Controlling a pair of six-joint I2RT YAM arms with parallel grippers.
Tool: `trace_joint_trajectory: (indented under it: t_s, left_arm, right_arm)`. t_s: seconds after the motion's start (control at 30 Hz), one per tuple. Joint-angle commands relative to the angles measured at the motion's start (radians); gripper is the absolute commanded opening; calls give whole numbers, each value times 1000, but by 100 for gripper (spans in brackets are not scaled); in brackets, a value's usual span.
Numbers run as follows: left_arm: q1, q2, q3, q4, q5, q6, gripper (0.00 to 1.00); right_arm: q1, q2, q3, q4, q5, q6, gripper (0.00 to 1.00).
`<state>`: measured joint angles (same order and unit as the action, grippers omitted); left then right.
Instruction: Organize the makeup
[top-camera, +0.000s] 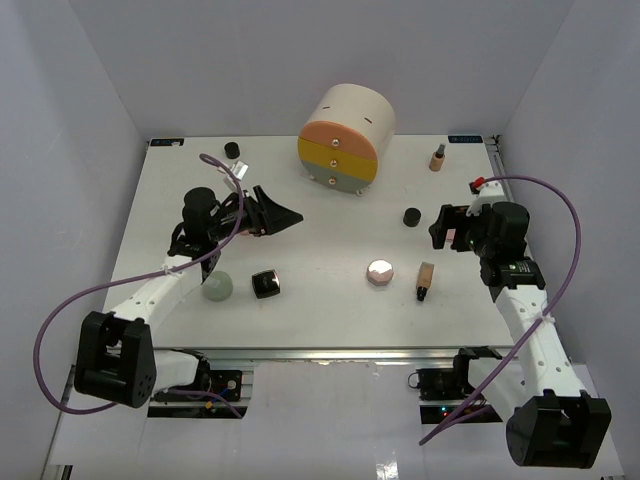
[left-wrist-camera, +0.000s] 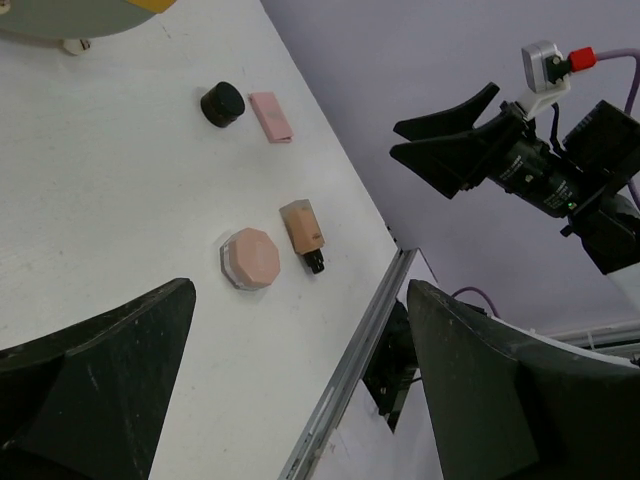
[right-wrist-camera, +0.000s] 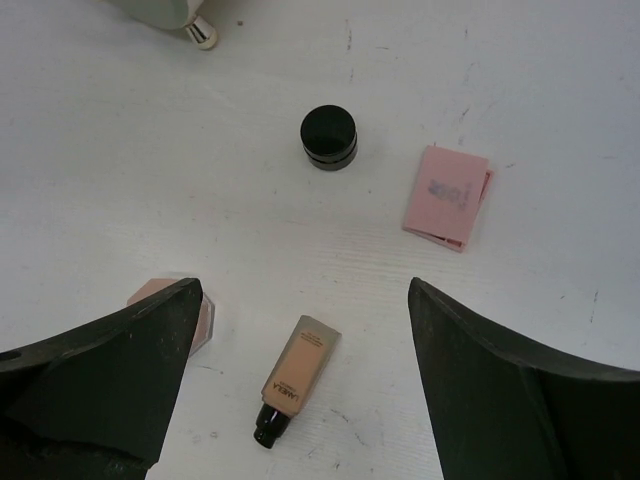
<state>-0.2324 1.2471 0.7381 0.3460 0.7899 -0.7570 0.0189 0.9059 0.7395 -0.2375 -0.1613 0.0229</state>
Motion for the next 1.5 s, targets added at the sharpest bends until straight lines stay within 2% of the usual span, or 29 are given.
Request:
trace_joint_trajectory:
  t_s: [0.0, 0.2, 0.27, 0.43, 0.6, 0.7, 0.83, 1.0, 1.17, 1.47]
  left_arm:
    - [-55, 51, 87, -5, -128, 22, 98]
    - [-121, 168, 187, -26, -168, 38, 98]
    - [-134, 192, 226, -37, -197, 51, 98]
    - [-152, 293, 331, -45, -262, 55, 93]
    - [-156, 435, 499, -50, -333, 29, 90]
    - [-156, 520, 611, -67, -376, -3, 87]
    - [-161, 638, 741, -105, -419, -51, 77]
    - [-169, 738, 891, -180, -470, -73, 67]
    - [-174, 794, 953, -199, -488, -97, 59]
    - [-182, 860, 1062, -245, -514, -103, 53]
  right_arm:
    - [-2, -85, -25, 17, -242, -151, 90]
    - [-2, -206, -156, 7, -608, -458, 90]
    - [-2, -198, -142, -30, -678, -536, 90]
    - [-2, -163, -88, -62, -631, -497, 90]
    - [-5, -144, -82, -73, -710, -497, 91]
    - [-5, -153, -87, -72, -725, -501, 95]
    - [-7, -159, -86, -73, -722, -502, 100]
    - [-7, -163, -83, -72, -730, -494, 95]
    - [-7, -160, -82, -72, -728, -490, 95]
    - [-7, -160, -86, -72, -741, -486, 95]
